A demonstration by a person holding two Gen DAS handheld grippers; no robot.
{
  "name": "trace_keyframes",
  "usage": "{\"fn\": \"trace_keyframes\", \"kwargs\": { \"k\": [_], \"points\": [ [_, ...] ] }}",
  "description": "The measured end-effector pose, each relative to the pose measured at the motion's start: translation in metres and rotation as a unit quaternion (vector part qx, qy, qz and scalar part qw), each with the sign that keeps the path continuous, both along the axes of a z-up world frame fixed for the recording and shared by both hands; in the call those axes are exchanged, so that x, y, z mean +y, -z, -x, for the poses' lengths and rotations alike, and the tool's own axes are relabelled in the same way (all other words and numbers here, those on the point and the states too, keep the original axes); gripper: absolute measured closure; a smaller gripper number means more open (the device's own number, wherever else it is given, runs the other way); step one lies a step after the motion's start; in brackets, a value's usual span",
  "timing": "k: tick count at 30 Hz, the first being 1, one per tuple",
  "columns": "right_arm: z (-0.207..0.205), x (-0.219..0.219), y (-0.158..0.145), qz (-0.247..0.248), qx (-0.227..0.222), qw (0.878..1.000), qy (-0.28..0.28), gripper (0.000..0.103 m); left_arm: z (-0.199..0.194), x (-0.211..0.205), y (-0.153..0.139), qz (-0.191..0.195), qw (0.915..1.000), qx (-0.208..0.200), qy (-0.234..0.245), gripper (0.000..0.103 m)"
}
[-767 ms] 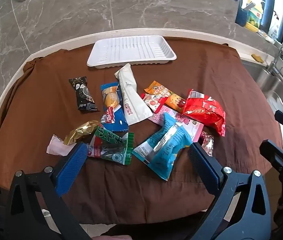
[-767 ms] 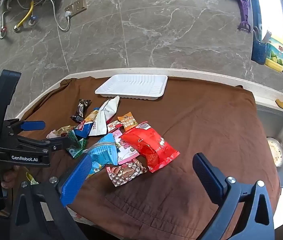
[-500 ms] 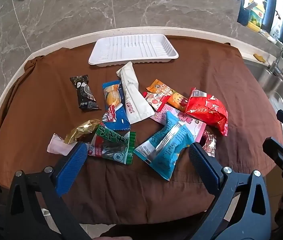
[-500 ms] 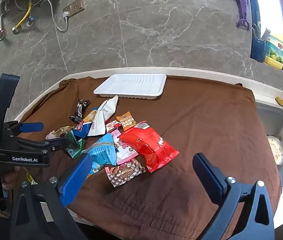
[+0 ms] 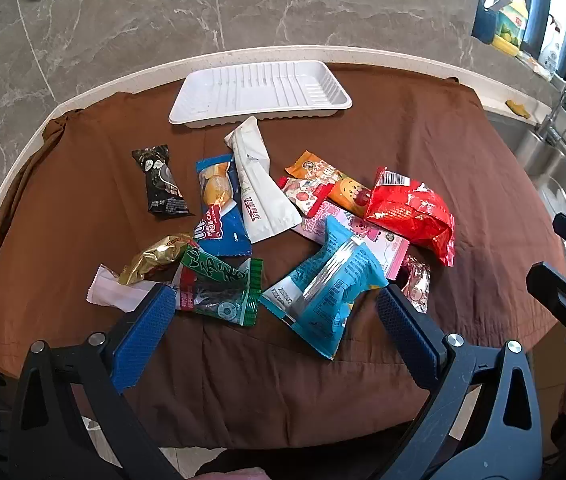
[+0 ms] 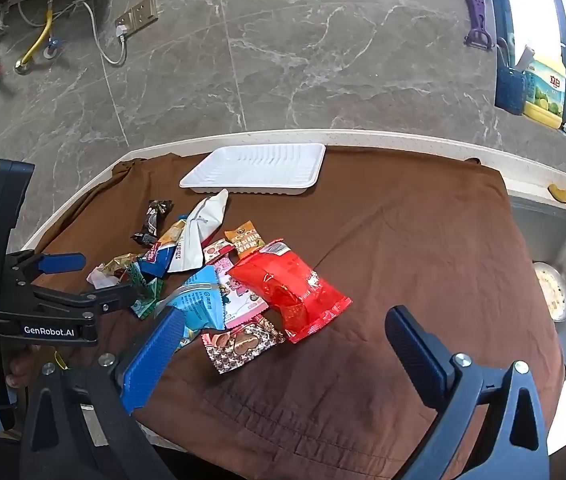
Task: Organize snacks
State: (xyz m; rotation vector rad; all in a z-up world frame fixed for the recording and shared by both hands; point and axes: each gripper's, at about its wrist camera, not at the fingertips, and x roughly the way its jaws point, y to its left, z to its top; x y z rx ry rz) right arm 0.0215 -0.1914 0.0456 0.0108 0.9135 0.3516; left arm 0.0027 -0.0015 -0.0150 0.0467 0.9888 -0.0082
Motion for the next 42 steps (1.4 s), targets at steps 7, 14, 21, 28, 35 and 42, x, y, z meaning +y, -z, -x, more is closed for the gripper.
{"fn": "trace_keyframes", "kwargs": {
  "k": [7,14,21,28,35,42],
  "points": [
    [-0.002,0.001,0.000,0.000,0.005,1.000,-0.003,0.000,0.000,-0.001,0.003,0.004,1.0000,0.004,0.000,0.000],
    [-0.003,0.010,0.001,0.006,0.007,1.000,-0.012,0.000,0.002,0.001,0.003,0.006,1.0000,0.007,-0.001,0.000],
    [-0.006,0.014,0.002,0.011,0.014,1.000,-0.014,0.000,0.002,0.003,0.002,0.008,0.9999,0.007,-0.002,0.000],
    [-0.006,0.017,0.004,0.015,0.015,1.000,-0.018,0.000,0.000,0.005,0.003,0.009,0.9999,0.010,-0.003,0.000],
    [-0.006,0.018,0.004,0.015,0.017,1.000,-0.019,0.000,0.001,0.007,0.004,0.011,0.9999,0.010,-0.005,0.000],
    [-0.006,0.018,0.004,0.015,0.016,1.000,-0.019,0.000,0.001,0.010,0.006,0.014,0.9998,0.013,-0.009,0.000]
  ]
}}
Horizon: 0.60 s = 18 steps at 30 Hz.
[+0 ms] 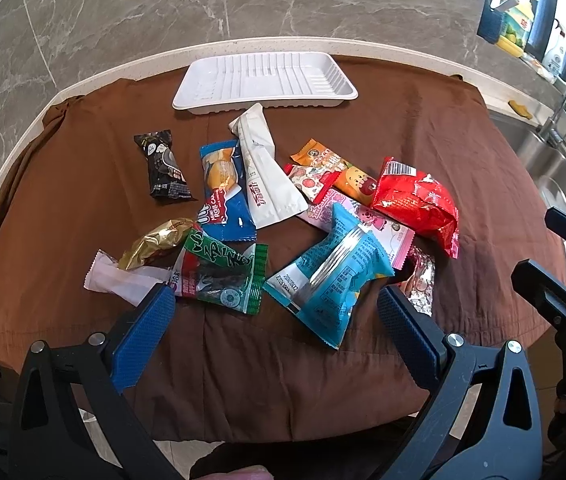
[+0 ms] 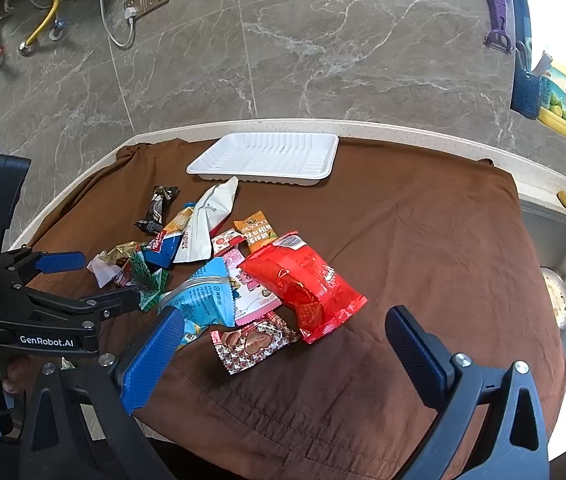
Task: Organize snacks
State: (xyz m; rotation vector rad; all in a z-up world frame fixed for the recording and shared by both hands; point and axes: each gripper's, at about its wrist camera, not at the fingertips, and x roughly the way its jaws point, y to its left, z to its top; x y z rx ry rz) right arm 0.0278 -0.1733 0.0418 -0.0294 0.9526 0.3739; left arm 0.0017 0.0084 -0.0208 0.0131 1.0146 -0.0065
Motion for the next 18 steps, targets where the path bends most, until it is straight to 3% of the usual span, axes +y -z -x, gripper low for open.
{"fn": "trace_keyframes", "kwargs": {
  "k": [18],
  "points": [
    [-0.0006,0.0014,0.0001,0.000,0.001,1.000,0.000,0.000,-0.0004,-0.0006,0.0007,-0.002,1.0000,0.000,-0.001,0.000]
  ]
}}
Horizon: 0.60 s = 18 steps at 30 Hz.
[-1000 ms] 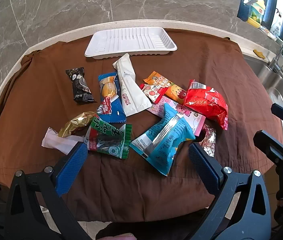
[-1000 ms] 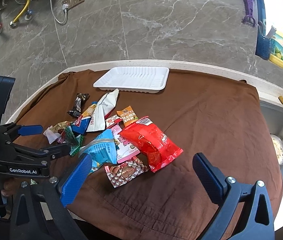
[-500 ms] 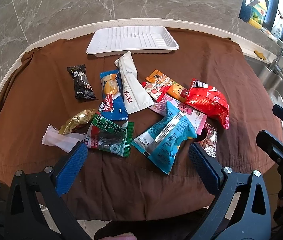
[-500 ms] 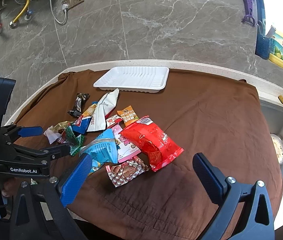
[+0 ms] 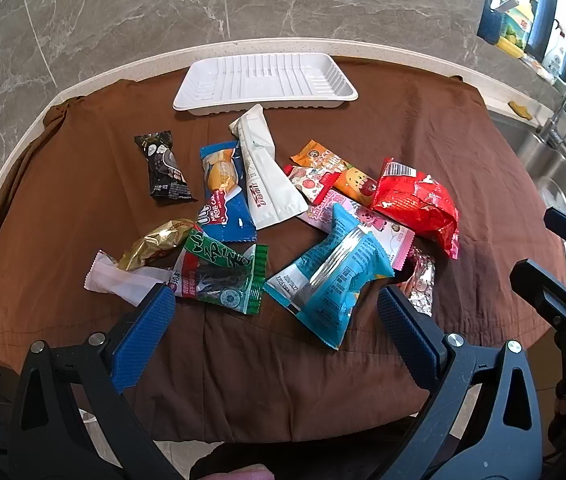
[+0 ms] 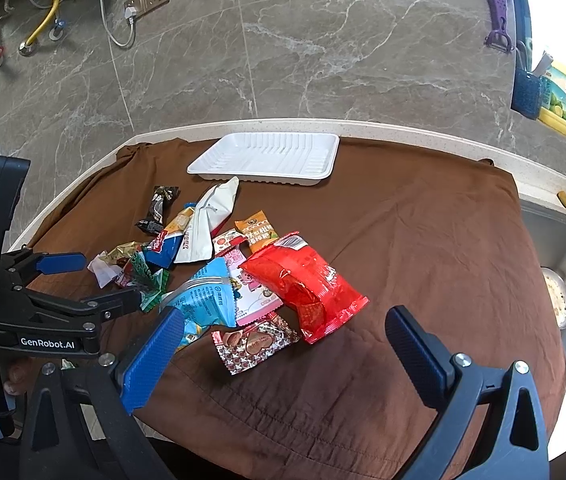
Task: Organize snacks
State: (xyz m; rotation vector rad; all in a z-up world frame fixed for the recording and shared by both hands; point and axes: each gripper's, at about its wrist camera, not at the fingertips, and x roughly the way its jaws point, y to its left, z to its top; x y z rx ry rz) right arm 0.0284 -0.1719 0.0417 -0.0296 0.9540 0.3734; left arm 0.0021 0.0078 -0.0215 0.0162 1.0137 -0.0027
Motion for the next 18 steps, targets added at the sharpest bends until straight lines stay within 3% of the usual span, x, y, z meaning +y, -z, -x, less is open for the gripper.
{"fn": "trace_keyframes", "kwargs": {
  "k": [18],
  "points": [
    [-0.0050,-0.0025,0.0007,-0.003,0.002,1.000,0.002,0.000,-0.0038,-0.0069,0.0043,0.005,1.0000,0.005,-0.005,0.000]
  ]
}}
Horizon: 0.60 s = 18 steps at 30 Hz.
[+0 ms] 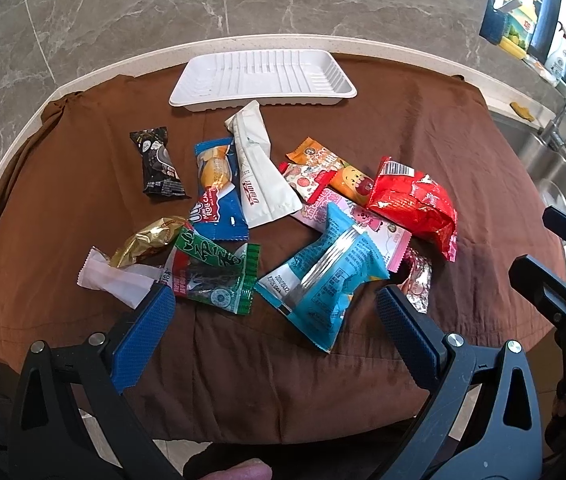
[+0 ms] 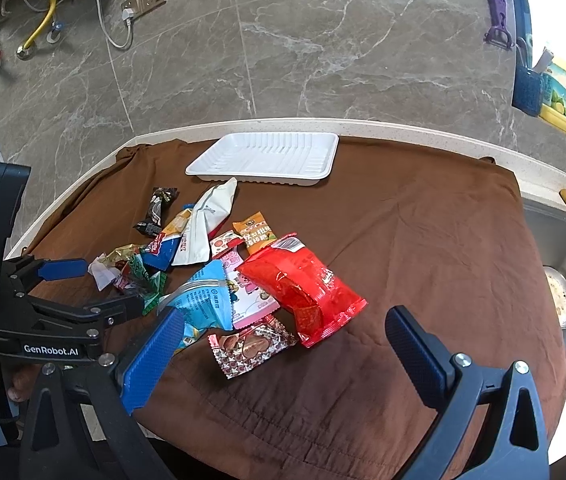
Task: Organize snacks
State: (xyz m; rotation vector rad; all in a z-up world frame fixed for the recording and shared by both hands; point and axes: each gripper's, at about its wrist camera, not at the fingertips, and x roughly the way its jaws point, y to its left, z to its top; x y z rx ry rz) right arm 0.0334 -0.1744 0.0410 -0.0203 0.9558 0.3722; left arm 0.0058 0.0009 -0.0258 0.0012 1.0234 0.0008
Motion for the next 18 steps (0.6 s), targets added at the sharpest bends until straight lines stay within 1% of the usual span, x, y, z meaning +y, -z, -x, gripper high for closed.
{"fn": "trace_keyframes", "kwargs": {
  "k": [4,11,15,18],
  "points": [
    [-0.003,-0.002,0.000,-0.003,0.000,1.000,0.000,0.000,-0.001,-0.003,0.002,0.006,1.0000,0.004,-0.003,0.000],
    [-0.006,-0.005,-0.002,-0.009,-0.002,1.000,-0.001,0.000,0.004,-0.001,0.007,0.037,0.9990,0.020,-0.016,0.000],
    [-0.006,-0.006,-0.004,-0.014,-0.005,1.000,-0.006,0.000,0.012,0.003,0.007,0.069,0.9968,0.038,-0.016,0.000],
    [-0.007,-0.005,-0.006,-0.017,-0.008,1.000,-0.011,0.000,0.019,0.009,0.005,0.104,0.9935,0.043,-0.018,0.000]
  ]
}}
